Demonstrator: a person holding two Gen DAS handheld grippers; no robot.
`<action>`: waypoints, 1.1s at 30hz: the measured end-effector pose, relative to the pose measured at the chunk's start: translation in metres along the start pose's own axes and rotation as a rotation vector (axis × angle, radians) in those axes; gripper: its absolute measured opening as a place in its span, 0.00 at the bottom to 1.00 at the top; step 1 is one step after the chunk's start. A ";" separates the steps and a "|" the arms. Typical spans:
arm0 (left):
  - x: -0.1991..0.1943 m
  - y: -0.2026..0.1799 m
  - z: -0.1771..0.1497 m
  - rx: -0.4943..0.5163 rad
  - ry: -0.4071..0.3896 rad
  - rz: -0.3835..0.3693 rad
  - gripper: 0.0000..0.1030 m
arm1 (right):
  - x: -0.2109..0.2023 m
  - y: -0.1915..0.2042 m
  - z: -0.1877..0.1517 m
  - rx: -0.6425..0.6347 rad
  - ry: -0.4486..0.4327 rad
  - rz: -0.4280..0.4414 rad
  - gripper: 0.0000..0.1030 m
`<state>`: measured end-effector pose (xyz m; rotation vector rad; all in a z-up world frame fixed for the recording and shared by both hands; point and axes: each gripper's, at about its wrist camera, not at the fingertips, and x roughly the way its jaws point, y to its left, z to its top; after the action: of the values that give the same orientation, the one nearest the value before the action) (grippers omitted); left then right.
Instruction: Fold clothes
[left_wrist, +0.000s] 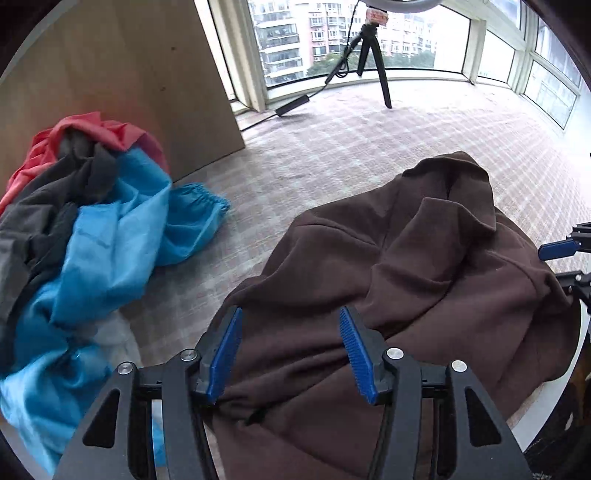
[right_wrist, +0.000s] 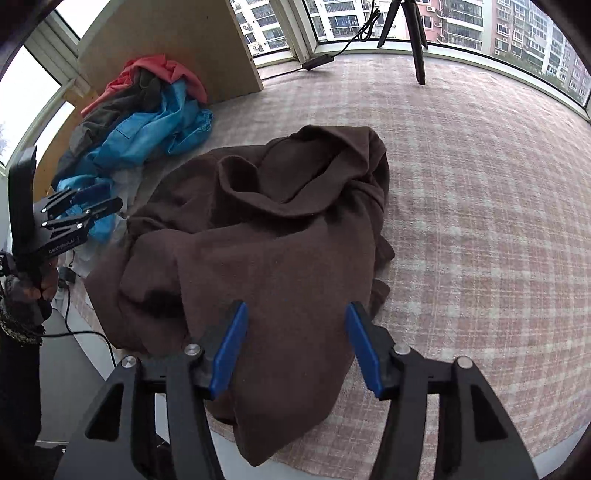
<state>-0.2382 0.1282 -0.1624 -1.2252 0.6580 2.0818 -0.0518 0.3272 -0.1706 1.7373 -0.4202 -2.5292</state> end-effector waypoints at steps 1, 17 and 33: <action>0.014 -0.006 0.007 0.021 0.014 -0.019 0.51 | 0.008 0.003 0.000 -0.002 0.018 -0.019 0.53; -0.016 0.019 0.021 0.001 -0.057 -0.144 0.02 | -0.017 -0.035 0.014 0.039 -0.126 -0.042 0.05; -0.043 0.069 0.022 -0.123 -0.099 -0.106 0.01 | 0.035 -0.006 0.061 -0.127 -0.030 -0.058 0.08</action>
<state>-0.2855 0.0849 -0.1067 -1.1880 0.4160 2.1047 -0.1198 0.3382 -0.1838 1.6922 -0.2075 -2.5622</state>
